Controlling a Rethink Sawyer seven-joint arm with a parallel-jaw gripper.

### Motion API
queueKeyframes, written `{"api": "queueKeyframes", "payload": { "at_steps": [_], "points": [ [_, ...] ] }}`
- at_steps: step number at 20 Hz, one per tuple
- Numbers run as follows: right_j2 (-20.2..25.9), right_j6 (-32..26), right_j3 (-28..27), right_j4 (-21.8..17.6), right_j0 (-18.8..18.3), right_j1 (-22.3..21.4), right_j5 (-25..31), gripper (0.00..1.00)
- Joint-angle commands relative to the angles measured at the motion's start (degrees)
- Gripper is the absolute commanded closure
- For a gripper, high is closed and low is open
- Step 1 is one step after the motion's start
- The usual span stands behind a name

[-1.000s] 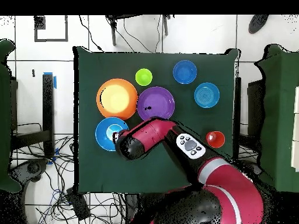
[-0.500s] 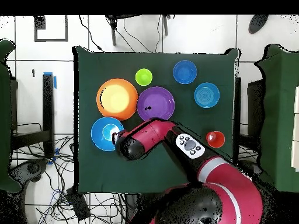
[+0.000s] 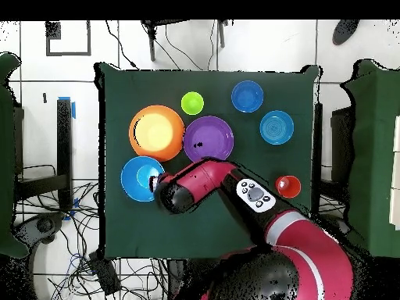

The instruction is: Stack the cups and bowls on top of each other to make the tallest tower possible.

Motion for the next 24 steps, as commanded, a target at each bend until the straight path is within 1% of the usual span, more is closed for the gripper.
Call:
{"api": "queueKeyframes", "payload": {
  "at_steps": [1,3,7,10,14,16,18,24],
  "points": [
    [0.8,-4.0,-0.5,1.7,-0.6,-3.2,3.0,1.00],
    [1.5,-4.1,-0.4,3.2,-1.0,-4.2,3.7,1.00],
    [2.2,-4.5,-1.1,6.2,-0.6,-5.9,6.1,1.00],
    [2.2,-2.7,-0.2,8.7,-0.1,-8.6,6.2,1.00],
    [1.6,-1.1,-0.3,11.7,0.5,-10.5,7.0,1.00],
    [1.9,-0.9,-0.3,13.1,0.4,-10.8,6.9,1.00],
    [2.9,-1.7,-0.9,14.7,-0.3,-9.9,7.0,1.00],
    [1.2,0.6,-2.8,17.0,0.9,-10.1,4.1,1.00]
  ]
}}
